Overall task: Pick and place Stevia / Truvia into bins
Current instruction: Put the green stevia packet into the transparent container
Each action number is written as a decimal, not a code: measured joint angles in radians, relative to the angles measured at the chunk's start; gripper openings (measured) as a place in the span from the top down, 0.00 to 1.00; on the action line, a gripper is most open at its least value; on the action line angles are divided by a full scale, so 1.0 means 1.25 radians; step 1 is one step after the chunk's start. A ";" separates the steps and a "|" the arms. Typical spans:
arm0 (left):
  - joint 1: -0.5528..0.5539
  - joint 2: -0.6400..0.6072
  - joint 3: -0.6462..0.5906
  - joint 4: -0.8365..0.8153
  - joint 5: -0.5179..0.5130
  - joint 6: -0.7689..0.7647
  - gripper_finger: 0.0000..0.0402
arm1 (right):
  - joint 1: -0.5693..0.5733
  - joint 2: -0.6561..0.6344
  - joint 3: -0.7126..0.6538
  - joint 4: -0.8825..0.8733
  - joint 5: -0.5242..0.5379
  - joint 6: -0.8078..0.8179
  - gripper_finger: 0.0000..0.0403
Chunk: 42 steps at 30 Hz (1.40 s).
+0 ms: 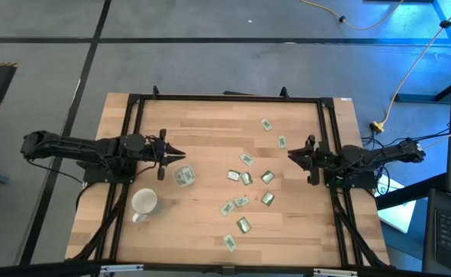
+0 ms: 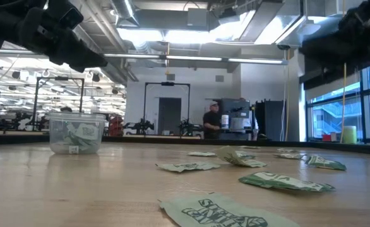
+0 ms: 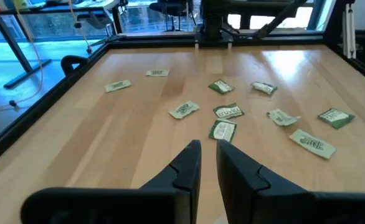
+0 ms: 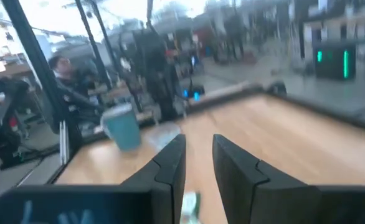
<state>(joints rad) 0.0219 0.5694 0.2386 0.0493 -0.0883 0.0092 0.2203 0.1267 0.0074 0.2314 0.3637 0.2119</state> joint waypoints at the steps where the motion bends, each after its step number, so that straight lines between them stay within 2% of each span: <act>1: 0.000 0.000 0.000 -0.001 0.000 0.011 0.89 | 0.000 0.007 0.000 0.033 0.000 -0.028 0.79; 8: 0.000 0.000 0.000 0.000 0.000 0.037 0.89 | 0.000 0.119 0.104 0.058 -0.017 -0.175 0.79; 14: 0.000 0.000 0.000 0.000 0.000 0.024 0.89 | 0.000 0.350 0.234 -0.018 -0.037 -0.186 0.79; 16: 0.000 0.000 0.000 0.000 0.000 0.023 0.89 | 0.000 0.443 0.277 -0.049 0.003 -0.154 0.79; 19: 0.000 0.000 0.000 0.001 0.000 0.023 0.89 | -0.004 0.568 0.357 -0.144 0.133 -0.053 0.79; 21: 0.000 0.000 0.000 0.013 -0.003 0.024 0.89 | -0.022 0.636 0.420 -0.259 0.206 0.066 0.79; 23: 0.000 0.000 0.000 0.027 -0.013 0.024 0.89 | -0.053 0.693 0.482 -0.378 0.220 0.211 0.79; 26: 0.000 0.000 0.000 0.026 -0.018 0.024 0.89 | -0.107 0.764 0.561 -0.549 0.178 0.394 0.79; 30: 0.000 0.000 0.000 0.023 -0.018 0.025 0.89 | -0.176 0.847 0.609 -0.695 0.102 0.499 0.79; 34: 0.000 0.000 0.000 0.023 -0.018 0.025 0.89 | -0.252 0.914 0.609 -0.724 0.025 0.539 0.79; 42: 0.000 0.000 0.000 0.027 -0.019 0.030 0.89 | -0.400 1.008 0.609 -0.737 -0.082 0.515 0.79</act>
<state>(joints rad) 0.0219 0.5694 0.2390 0.0834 -0.1120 0.0471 -0.2797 1.3866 0.7681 -0.6903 0.2614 0.8563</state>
